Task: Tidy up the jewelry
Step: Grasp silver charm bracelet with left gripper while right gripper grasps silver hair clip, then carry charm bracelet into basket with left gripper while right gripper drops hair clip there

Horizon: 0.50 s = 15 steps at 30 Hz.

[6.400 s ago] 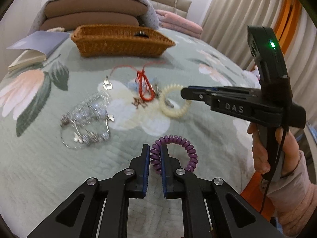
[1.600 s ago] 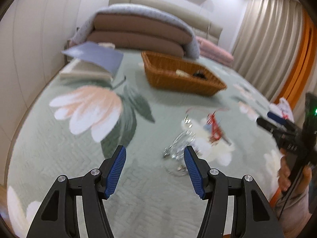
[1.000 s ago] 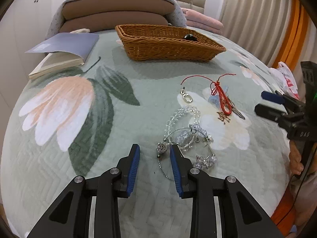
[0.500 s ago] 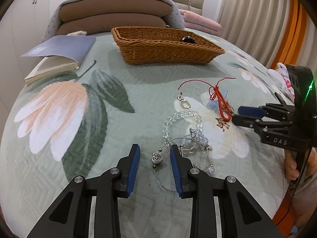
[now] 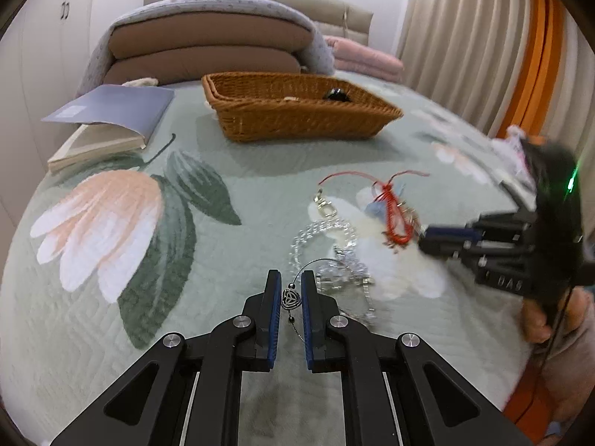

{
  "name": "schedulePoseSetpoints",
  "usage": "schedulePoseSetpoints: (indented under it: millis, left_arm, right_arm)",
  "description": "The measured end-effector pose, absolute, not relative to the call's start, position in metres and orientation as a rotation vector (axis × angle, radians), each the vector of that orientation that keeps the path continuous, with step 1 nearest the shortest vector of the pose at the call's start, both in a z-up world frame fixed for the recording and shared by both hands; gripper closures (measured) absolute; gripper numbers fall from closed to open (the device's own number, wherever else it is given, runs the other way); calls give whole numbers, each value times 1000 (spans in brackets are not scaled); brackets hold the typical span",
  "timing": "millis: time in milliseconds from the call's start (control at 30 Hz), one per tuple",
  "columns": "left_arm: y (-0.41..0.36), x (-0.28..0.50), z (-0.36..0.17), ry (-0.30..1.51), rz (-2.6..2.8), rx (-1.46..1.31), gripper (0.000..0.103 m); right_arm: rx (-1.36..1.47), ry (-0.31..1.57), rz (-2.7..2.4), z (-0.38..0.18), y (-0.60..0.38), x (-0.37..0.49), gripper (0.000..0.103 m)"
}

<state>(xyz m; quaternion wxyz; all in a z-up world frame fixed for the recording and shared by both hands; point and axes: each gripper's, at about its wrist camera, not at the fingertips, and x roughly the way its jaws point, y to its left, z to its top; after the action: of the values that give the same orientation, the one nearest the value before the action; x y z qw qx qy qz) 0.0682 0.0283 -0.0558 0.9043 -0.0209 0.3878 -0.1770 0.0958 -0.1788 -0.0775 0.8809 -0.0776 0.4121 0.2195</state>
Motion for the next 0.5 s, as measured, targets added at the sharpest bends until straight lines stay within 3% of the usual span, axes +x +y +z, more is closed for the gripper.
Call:
schedulePoseSetpoints:
  millis: [500]
  left_arm:
    - [49, 41, -4, 716, -528, -252, 92]
  right_arm:
    - [-57, 808, 524, -47, -213, 65, 90]
